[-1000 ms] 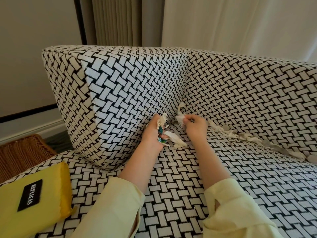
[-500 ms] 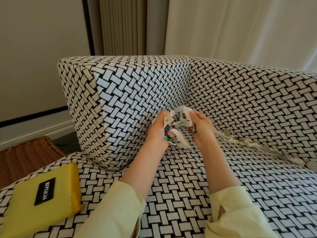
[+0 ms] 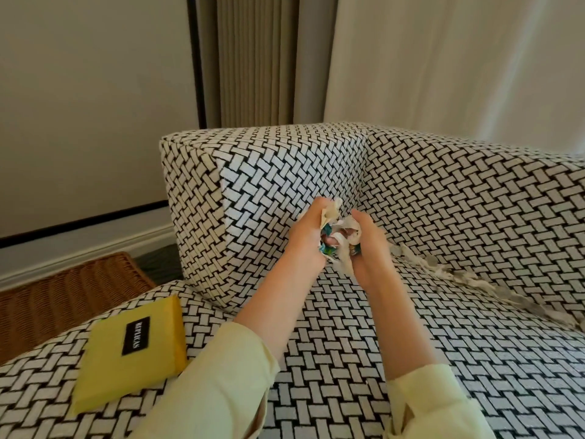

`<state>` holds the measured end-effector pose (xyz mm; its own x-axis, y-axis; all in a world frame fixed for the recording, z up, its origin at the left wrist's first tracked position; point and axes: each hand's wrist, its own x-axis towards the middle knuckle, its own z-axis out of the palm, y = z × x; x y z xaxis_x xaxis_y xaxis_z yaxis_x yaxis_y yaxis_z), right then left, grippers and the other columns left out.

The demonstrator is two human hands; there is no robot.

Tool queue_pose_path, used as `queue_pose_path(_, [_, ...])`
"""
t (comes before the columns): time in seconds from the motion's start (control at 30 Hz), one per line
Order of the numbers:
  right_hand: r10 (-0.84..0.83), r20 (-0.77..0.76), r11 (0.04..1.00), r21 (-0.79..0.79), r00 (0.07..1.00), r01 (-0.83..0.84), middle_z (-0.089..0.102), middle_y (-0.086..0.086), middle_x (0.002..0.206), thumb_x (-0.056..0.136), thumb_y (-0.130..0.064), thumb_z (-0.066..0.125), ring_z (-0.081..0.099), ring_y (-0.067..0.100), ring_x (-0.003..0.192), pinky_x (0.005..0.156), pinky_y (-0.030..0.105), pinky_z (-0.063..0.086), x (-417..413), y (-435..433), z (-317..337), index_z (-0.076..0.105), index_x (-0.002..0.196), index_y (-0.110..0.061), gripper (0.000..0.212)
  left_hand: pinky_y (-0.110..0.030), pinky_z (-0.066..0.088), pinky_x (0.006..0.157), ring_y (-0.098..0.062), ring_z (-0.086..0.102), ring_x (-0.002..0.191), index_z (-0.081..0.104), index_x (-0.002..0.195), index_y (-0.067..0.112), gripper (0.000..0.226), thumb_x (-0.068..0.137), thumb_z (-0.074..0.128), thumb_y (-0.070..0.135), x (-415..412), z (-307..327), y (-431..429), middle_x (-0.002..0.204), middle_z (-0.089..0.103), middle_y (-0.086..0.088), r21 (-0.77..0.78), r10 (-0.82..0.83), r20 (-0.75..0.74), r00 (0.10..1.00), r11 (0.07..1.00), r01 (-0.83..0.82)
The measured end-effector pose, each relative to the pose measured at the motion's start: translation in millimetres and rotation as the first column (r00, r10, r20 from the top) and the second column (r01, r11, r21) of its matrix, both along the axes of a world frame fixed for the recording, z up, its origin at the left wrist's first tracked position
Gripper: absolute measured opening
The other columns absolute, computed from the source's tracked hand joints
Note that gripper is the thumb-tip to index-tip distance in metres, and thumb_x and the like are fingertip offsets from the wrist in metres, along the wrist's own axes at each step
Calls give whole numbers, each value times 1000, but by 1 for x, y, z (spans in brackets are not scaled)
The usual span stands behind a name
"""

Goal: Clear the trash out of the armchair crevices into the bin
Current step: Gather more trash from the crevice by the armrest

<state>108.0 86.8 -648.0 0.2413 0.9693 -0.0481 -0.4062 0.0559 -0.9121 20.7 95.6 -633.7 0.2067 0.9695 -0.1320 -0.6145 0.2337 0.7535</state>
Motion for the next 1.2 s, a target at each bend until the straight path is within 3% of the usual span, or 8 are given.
queue_pose_path(0.2, [39,-45,990,140,998,-32,58,4,63,93,-20,46,57,15,56,53,23,46,-54,-24,25,56,77,-11,21,-15,43,50,-15,51,44,52,60,12,21,51,67,24,-31,30,-22,51,53,-2,117,29,-84,996,993,-19])
queue_pose_path(0.3, [41,-66,988,154,997,-30,58,-1,56,93,-20,46,55,13,56,55,24,43,-91,-41,35,55,73,-13,22,-26,42,62,-19,51,55,53,60,13,20,66,67,26,-61,39,-36,53,54,-2,129,74,-81,994,990,-63])
queue_pose_path(0.5, [44,-61,967,255,997,-27,42,-6,48,89,-11,46,37,11,52,50,26,29,-165,-69,51,44,52,-18,37,-19,42,51,-14,49,51,48,63,13,22,81,56,23,-130,53,-65,56,47,-1,180,155,-74,985,974,-140])
queue_pose_path(0.6, [127,-44,952,288,991,-109,39,-2,58,86,-13,50,35,14,60,57,29,29,-210,-81,50,43,54,-21,34,-28,41,63,-19,49,68,57,69,11,17,78,59,26,-173,59,-79,69,51,-5,167,286,-155,946,951,-260])
queue_pose_path(0.8, [374,-132,927,58,918,-370,47,4,60,88,-13,54,37,16,46,45,25,30,-314,-111,27,49,64,-12,24,-28,38,59,-18,44,59,50,65,14,23,79,59,29,-283,33,-105,63,44,-3,17,525,-253,813,843,-538])
queue_pose_path(0.97, [530,-321,806,-95,785,-584,57,9,75,86,-6,54,54,21,66,68,35,47,-383,-136,-7,56,78,-7,9,-28,39,57,-17,46,55,55,65,14,20,78,59,28,-353,-9,-147,63,47,-4,-39,624,-255,739,756,-653])
queue_pose_path(1.07, [579,-394,691,-226,713,-686,59,12,81,88,-5,49,57,22,76,85,41,47,-415,-159,-37,57,77,-6,13,-31,49,62,-20,59,65,65,87,9,20,78,64,28,-387,-50,-178,76,62,-11,-102,716,-277,641,641,-761])
queue_pose_path(1.2, [721,-255,555,-342,644,-758,58,11,69,91,0,44,54,21,65,61,33,46,-436,-174,-76,54,73,-6,21,-31,46,63,-21,56,66,63,70,12,9,78,63,16,-405,-93,-208,70,60,-8,-165,768,-379,516,493,-854])
